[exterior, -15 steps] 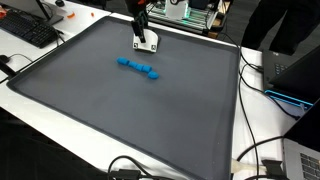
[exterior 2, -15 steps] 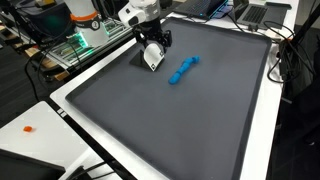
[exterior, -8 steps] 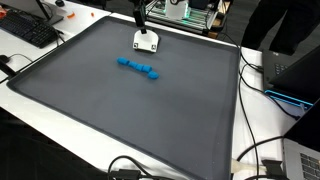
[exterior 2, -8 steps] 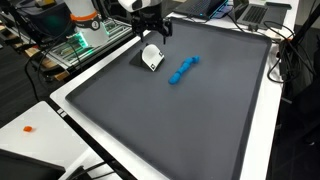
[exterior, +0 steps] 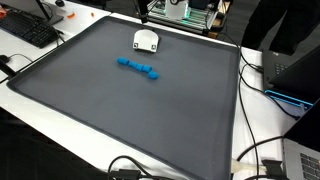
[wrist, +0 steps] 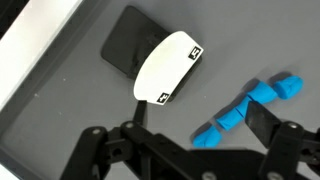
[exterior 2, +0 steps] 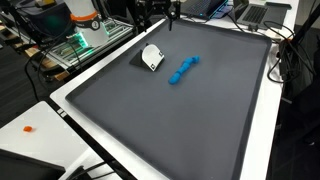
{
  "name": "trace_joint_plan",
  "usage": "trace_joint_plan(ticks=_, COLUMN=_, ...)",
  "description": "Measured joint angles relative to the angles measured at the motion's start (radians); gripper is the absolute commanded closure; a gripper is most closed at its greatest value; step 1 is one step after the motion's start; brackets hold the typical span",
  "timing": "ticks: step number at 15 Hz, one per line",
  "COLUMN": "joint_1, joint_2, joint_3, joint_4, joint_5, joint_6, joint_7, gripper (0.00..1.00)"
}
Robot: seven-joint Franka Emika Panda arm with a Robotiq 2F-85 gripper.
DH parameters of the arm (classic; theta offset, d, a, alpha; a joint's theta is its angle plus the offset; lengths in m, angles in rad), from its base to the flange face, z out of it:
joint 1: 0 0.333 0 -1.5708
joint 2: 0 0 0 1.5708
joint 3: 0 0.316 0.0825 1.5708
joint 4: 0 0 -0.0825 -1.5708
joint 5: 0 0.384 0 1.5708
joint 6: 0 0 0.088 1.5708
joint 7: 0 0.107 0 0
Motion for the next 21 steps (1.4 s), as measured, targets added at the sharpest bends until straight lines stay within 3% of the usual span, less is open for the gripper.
trace_joint_plan(ticks=10, joint_1=0.007, joint_2=0.007, joint_3=0.041, joint_4=0.063, joint_5=-0.033, joint_6=-0.005, joint_7=-0.253, gripper=0.0)
trace_joint_plan(ticks=21, joint_1=0.023, joint_2=0.009, joint_3=0.055, joint_4=0.086, joint_5=-0.06, joint_6=-0.004, joint_7=-0.373, gripper=0.0)
